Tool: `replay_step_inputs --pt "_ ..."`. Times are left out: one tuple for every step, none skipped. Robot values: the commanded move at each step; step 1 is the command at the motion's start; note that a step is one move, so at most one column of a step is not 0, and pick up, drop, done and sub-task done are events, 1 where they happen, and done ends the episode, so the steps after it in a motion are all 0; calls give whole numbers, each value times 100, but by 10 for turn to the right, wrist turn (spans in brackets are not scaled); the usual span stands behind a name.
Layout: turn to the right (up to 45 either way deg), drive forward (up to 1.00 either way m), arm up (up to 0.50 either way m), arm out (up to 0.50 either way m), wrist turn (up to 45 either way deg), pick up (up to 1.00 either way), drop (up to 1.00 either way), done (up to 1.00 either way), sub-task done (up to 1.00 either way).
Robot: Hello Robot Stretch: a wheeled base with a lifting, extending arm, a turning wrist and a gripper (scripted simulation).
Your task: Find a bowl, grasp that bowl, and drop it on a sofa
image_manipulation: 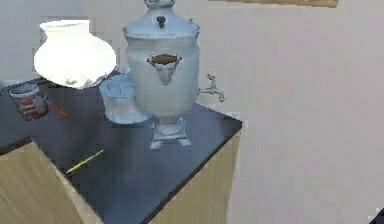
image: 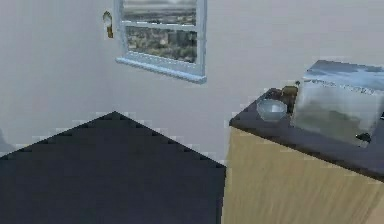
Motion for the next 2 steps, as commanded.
replay_step_inputs --pt "0 60 0 0 0 0 0 0 0" --pt "-360 0 0 0 0 0 0 0 0"
